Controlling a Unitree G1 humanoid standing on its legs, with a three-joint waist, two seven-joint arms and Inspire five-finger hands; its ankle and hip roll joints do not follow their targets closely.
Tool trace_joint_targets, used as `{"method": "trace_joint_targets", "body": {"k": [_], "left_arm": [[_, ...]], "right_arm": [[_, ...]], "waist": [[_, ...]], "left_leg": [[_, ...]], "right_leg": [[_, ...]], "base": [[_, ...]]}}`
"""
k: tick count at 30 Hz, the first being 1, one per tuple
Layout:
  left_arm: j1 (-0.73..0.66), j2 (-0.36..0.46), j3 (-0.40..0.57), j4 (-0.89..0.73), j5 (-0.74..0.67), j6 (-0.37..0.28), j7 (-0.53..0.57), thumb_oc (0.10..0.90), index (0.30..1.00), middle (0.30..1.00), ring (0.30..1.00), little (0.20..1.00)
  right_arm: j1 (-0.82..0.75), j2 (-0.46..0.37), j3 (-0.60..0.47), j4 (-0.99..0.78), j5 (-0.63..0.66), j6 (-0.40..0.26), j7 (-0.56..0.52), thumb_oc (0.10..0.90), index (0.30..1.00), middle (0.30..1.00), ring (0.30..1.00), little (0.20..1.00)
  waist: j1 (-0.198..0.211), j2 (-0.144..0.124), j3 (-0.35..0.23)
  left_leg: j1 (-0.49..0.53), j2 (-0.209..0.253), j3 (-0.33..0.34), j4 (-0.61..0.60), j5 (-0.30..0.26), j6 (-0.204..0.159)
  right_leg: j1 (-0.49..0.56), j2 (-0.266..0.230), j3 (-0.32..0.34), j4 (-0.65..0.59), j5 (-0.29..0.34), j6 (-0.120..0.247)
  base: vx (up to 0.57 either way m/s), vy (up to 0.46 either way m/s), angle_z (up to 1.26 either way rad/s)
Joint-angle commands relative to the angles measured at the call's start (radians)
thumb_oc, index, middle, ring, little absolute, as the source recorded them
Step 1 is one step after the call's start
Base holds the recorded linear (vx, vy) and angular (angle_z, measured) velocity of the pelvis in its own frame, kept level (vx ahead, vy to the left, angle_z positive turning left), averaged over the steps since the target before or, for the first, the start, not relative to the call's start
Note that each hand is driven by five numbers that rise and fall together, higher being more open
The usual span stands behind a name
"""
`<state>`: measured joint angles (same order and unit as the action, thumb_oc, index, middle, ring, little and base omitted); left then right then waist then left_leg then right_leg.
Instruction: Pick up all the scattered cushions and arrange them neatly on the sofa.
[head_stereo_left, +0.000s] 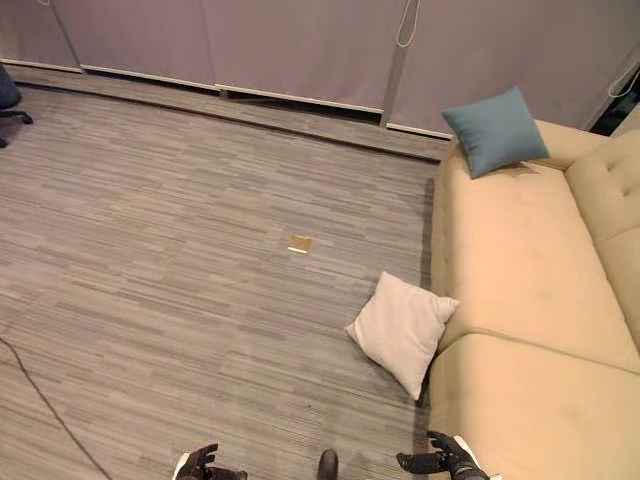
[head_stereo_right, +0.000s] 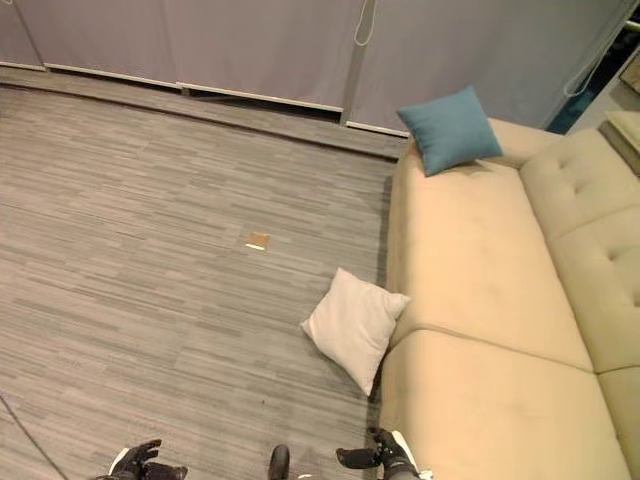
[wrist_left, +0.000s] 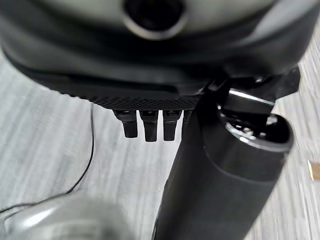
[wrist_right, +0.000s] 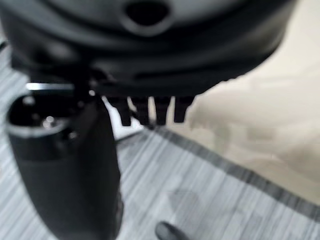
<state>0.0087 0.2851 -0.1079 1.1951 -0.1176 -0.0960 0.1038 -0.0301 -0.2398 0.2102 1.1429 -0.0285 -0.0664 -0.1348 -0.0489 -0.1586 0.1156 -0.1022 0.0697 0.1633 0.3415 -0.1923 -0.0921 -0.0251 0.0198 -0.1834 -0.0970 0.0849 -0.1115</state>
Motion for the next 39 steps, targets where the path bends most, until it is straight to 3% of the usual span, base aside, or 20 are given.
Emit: {"method": "trace_joint_targets", "body": {"k": [1,3,4,7,10,12,14,15,17,21,25,26,30,32,33,34,36,39], "left_arm": [[-0.001,0.055,-0.008,-0.014,0.021,-0.019,0.009,0.8,0.9,0.9,0.9,0.9],[-0.006,0.058,-0.012,-0.012,0.019,-0.021,0.011,0.8,0.9,0.9,0.9,0.9],[-0.01,0.059,-0.016,-0.013,0.014,-0.022,0.01,0.8,0.9,0.9,0.9,0.9],[-0.005,0.062,-0.013,-0.007,0.024,-0.018,0.008,0.8,0.9,0.9,0.9,0.9],[0.004,0.067,-0.012,-0.005,0.042,-0.014,0.007,0.8,0.9,0.9,0.9,0.9],[0.0,0.076,-0.013,-0.01,0.047,-0.012,0.011,0.8,0.9,0.9,0.9,0.9],[0.0,0.076,-0.013,-0.01,0.047,-0.012,0.011,0.8,0.9,0.9,0.9,0.9],[-0.005,0.083,-0.01,-0.013,0.046,-0.011,0.014,0.8,0.9,0.9,0.9,0.9],[0.0,0.086,-0.001,-0.012,0.043,-0.015,0.016,0.8,0.9,0.9,0.9,0.9],[0.007,0.078,0.002,0.0,0.04,-0.014,0.012,0.8,0.9,0.9,0.9,0.9],[-0.002,0.068,0.004,0.015,0.041,-0.013,0.006,0.8,0.9,0.9,0.9,0.9],[-0.009,0.058,-0.006,0.015,0.053,-0.019,0.005,0.8,0.9,0.9,0.9,0.9],[-0.005,0.046,-0.021,0.01,0.061,-0.021,0.001,0.8,0.9,0.9,0.9,0.9],[-0.009,0.038,-0.037,0.004,0.062,-0.022,0.001,0.8,0.9,0.9,0.9,0.9],[-0.01,0.036,-0.041,-0.002,0.056,-0.022,-0.001,0.8,0.9,0.9,0.9,0.9],[-0.012,0.037,-0.044,-0.011,0.055,-0.021,-0.004,0.8,0.9,0.9,0.9,0.9],[-0.021,0.04,-0.048,-0.018,0.051,-0.02,-0.004,0.8,0.9,0.9,0.9,0.9],[-0.02,0.037,-0.049,-0.019,0.048,-0.018,-0.002,0.8,0.9,0.9,0.9,0.9]], "right_arm": [[0.014,-0.043,0.008,0.009,0.005,-0.007,-0.021,0.8,0.9,0.9,0.9,0.9],[0.011,-0.038,0.015,0.011,-0.001,-0.008,-0.026,0.8,0.9,0.9,0.9,0.9],[0.01,-0.036,0.016,0.012,-0.002,-0.008,-0.028,0.8,0.9,0.9,0.9,0.9],[0.015,-0.027,0.012,0.012,-0.007,-0.008,-0.024,0.8,0.9,0.9,0.9,0.9],[0.009,-0.009,0.022,0.019,-0.027,-0.005,-0.022,0.8,0.9,0.9,0.9,0.9],[-0.004,0.0,0.035,0.015,-0.043,-0.002,-0.018,0.8,0.9,0.9,0.9,0.9],[-0.004,0.0,0.035,0.015,-0.043,-0.002,-0.018,0.8,0.9,0.9,0.9,0.9],[-0.014,0.003,0.043,0.007,-0.05,-0.002,-0.017,0.8,0.9,0.9,0.9,0.9],[-0.011,0.007,0.049,-0.001,-0.062,-0.004,-0.016,0.8,0.9,0.9,0.9,0.9],[-0.01,0.003,0.055,0.008,-0.078,0.001,-0.018,0.8,0.9,0.9,0.9,0.9],[-0.015,-0.007,0.045,0.024,-0.085,0.009,-0.019,0.8,0.9,0.9,0.9,0.9],[-0.003,-0.013,0.042,0.034,-0.084,0.011,-0.02,0.8,0.9,0.9,0.9,0.9],[0.017,-0.021,0.03,0.042,-0.078,0.014,-0.015,0.8,0.9,0.9,0.9,0.9],[0.029,-0.023,0.018,0.045,-0.063,0.013,-0.015,0.8,0.9,0.9,0.9,0.9],[0.032,-0.026,0.014,0.043,-0.057,0.013,-0.015,0.8,0.9,0.9,0.9,0.9],[0.026,-0.03,0.015,0.042,-0.058,0.015,-0.017,0.8,0.9,0.9,0.9,0.9],[0.017,-0.036,0.021,0.036,-0.053,0.013,-0.02,0.8,0.9,0.9,0.9,0.9],[0.02,-0.04,0.019,0.033,-0.047,0.015,-0.018,0.8,0.9,0.9,0.9,0.9]], "waist": [[0.004,-0.012,0.004],[0.022,-0.002,0.014],[0.026,-0.001,0.017],[0.027,0.006,0.006],[0.027,0.013,-0.008],[0.022,0.023,-0.002],[0.023,0.022,-0.002],[0.016,0.036,0.01],[0.014,0.049,0.015],[-0.002,0.058,0.009],[-0.022,0.048,0.014],[-0.036,0.049,0.023],[-0.05,0.056,0.0],[-0.068,0.066,-0.01],[-0.072,0.068,-0.007],[-0.069,0.058,-0.006],[-0.057,0.042,0.002],[-0.048,0.031,-0.001]], "left_leg": [[-0.032,-0.031,-0.013,-0.106,0.087,0.05],[-0.075,-0.021,-0.061,-0.189,0.177,0.033],[-0.088,-0.019,-0.068,-0.195,0.191,0.031],[-0.043,-0.024,-0.069,-0.251,0.187,0.039],[-0.001,-0.06,-0.065,-0.26,0.159,0.073],[0.034,-0.078,-0.048,-0.27,0.14,0.109],[0.035,-0.078,-0.047,-0.271,0.14,0.11],[0.059,-0.078,-0.038,-0.285,0.134,0.127],[0.09,-0.08,-0.025,-0.302,0.121,0.134],[0.153,-0.093,-0.026,-0.348,0.099,0.131],[0.205,-0.121,-0.037,-0.362,0.069,0.125],[0.236,-0.14,-0.054,-0.331,0.02,0.129],[0.247,-0.145,-0.062,-0.274,-0.008,0.112],[0.238,-0.123,-0.041,-0.197,0.026,0.06],[0.209,-0.096,-0.024,-0.094,0.064,0.021],[0.173,-0.088,-0.017,-0.009,0.107,0.005],[0.113,-0.075,-0.005,0.121,0.14,-0.007],[0.071,-0.05,0.017,0.159,0.125,0.01]], "right_leg": [[0.024,-0.058,0.027,0.102,-0.109,0.17],[0.05,-0.042,0.056,0.108,-0.129,0.167],[0.06,-0.04,0.061,0.116,-0.138,0.165],[0.062,-0.037,0.067,0.144,-0.151,0.168],[0.048,-0.056,0.096,0.243,-0.152,0.192],[-0.007,-0.081,0.11,0.392,-0.089,0.221],[-0.009,-0.081,0.111,0.394,-0.089,0.222],[-0.054,-0.088,0.109,0.491,-0.052,0.231],[-0.094,-0.111,0.074,0.545,-0.044,0.235],[-0.139,-0.106,0.013,0.403,-0.066,0.218],[-0.198,-0.098,-0.053,0.2,-0.006,0.238],[-0.176,-0.083,-0.033,0.156,0.0,0.234],[-0.152,-0.076,-0.022,0.16,-0.006,0.211],[-0.119,-0.069,-0.031,0.146,-0.017,0.191],[-0.088,-0.063,-0.033,0.133,-0.02,0.181],[-0.069,-0.066,-0.033,0.123,-0.024,0.172],[-0.035,-0.059,-0.02,0.108,-0.036,0.153],[-0.014,-0.057,-0.008,0.106,-0.057,0.145]], "base": [[0.19,0.128,-0.21],[0.17,0.125,-0.31],[0.2,0.165,-0.45],[0.17,0.16,-0.37],[0.27,0.298,-0.4],[0.16,0.256,-0.37],[0.07,0.128,-0.34],[0.11,0.192,-0.03],[0.15,0.217,-0.08],[0.24,0.093,-0.38],[0.28,0.018,-0.15],[0.35,0.006,-0.04],[0.27,-0.008,0.31],[0.25,-0.041,0.36],[0.2,-0.076,0.29],[0.15,-0.088,0.25],[0.13,-0.077,0.14],[0.15,-0.014,-0.43]]}}
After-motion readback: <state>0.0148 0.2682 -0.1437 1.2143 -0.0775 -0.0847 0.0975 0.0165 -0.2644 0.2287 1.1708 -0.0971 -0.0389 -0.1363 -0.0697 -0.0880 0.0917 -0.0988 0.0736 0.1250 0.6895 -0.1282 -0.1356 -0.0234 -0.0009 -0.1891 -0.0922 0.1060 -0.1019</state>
